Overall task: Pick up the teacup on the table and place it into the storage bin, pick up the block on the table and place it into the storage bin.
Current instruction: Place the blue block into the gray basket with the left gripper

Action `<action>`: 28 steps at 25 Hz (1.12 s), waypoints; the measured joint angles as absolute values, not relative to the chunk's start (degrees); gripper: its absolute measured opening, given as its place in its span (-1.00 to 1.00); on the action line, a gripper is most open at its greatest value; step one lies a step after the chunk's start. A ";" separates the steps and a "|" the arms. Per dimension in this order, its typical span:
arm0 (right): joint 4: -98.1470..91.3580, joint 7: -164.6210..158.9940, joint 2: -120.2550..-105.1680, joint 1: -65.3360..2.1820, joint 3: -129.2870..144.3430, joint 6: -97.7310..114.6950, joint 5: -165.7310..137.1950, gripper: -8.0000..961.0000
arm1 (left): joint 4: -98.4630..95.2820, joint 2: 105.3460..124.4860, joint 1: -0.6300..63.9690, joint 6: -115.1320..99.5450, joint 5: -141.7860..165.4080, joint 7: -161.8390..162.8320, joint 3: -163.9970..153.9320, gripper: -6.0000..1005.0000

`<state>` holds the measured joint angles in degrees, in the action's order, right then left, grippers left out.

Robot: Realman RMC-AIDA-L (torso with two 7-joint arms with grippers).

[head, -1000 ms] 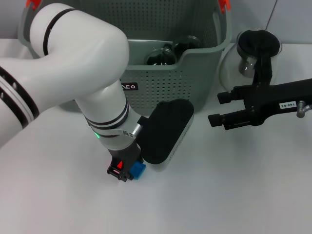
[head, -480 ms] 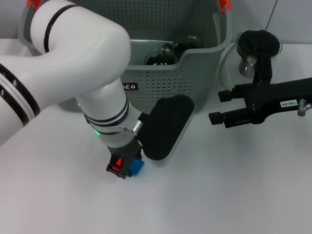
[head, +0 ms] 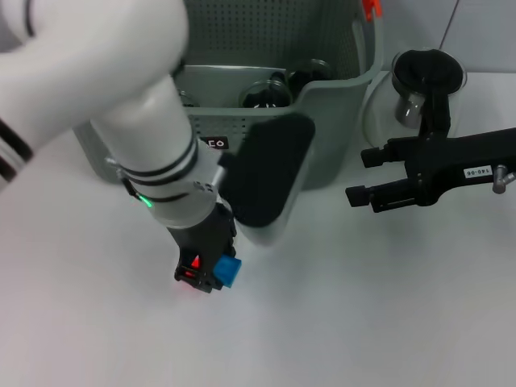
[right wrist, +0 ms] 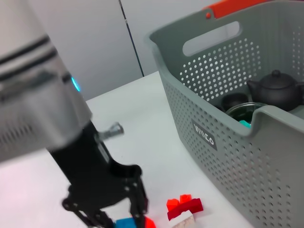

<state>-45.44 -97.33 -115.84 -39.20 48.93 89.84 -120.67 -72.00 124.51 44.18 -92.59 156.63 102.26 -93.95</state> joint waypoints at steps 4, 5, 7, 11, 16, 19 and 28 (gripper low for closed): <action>-45.44 -96.61 -115.83 -39.14 48.85 90.19 -120.67 0.83 | -78.38 124.58 42.53 -99.50 150.93 103.58 -86.56 -0.13; -45.44 -96.25 -115.84 -39.14 48.85 90.31 -120.61 0.83 | -80.19 124.51 42.20 -101.70 148.29 104.21 -83.33 -0.13; -45.44 -95.60 -115.84 -39.14 48.85 90.76 -120.41 0.83 | -82.61 124.41 41.69 -104.46 144.29 104.64 -77.80 -0.12; -45.67 -95.11 -115.80 -39.25 49.11 92.14 -120.29 0.83 | -87.44 124.19 40.34 -109.25 133.47 105.58 -62.99 -0.11; -46.02 -93.60 -115.83 -39.24 49.01 94.95 -120.22 0.83 | -85.39 122.54 40.42 -108.30 122.76 107.20 -46.93 -0.10; -46.06 -92.81 -115.85 -39.56 49.22 95.97 -120.18 0.83 | -81.23 120.44 41.44 -103.61 118.75 110.01 -42.70 -0.09; -46.06 -92.10 -115.39 -40.48 49.48 97.12 -120.47 0.83 | -62.47 114.34 45.01 -78.01 117.31 121.73 -41.14 -0.07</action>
